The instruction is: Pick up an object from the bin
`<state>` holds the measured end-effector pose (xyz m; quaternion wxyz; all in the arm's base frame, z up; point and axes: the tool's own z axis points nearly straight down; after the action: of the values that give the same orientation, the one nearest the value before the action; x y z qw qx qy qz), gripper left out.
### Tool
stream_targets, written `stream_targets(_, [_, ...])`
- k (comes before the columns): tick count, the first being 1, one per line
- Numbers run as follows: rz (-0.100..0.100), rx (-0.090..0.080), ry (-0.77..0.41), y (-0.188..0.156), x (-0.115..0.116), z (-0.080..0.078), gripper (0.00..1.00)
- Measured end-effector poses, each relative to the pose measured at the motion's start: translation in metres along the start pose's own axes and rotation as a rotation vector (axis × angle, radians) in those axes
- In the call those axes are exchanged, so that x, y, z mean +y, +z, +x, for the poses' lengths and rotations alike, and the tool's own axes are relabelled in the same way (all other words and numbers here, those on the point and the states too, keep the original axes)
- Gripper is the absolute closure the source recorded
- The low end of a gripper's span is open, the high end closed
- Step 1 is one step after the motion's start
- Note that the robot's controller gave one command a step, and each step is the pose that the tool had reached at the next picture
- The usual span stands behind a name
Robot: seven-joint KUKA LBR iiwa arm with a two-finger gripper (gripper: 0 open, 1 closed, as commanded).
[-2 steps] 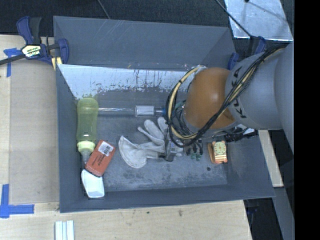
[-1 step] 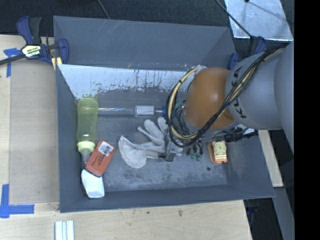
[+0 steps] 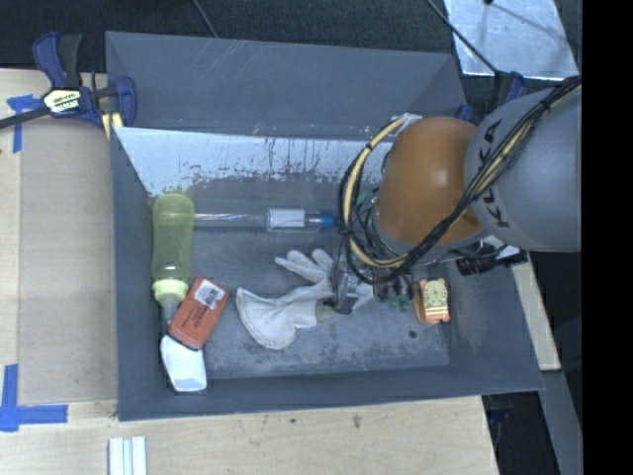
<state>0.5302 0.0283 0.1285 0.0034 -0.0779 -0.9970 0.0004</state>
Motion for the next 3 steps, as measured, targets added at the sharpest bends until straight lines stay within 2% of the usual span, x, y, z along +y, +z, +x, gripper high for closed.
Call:
stream_targets(1, [0.000,-0.004,-0.022,-0.068,-0.014,0.002,1.00])
stream_targets(2, [-0.004,-0.026,-0.014,-0.059,0.004,-0.002,1.00])
stream_targets(3, [0.001,0.007,-0.020,-0.063,0.000,0.005,1.00])
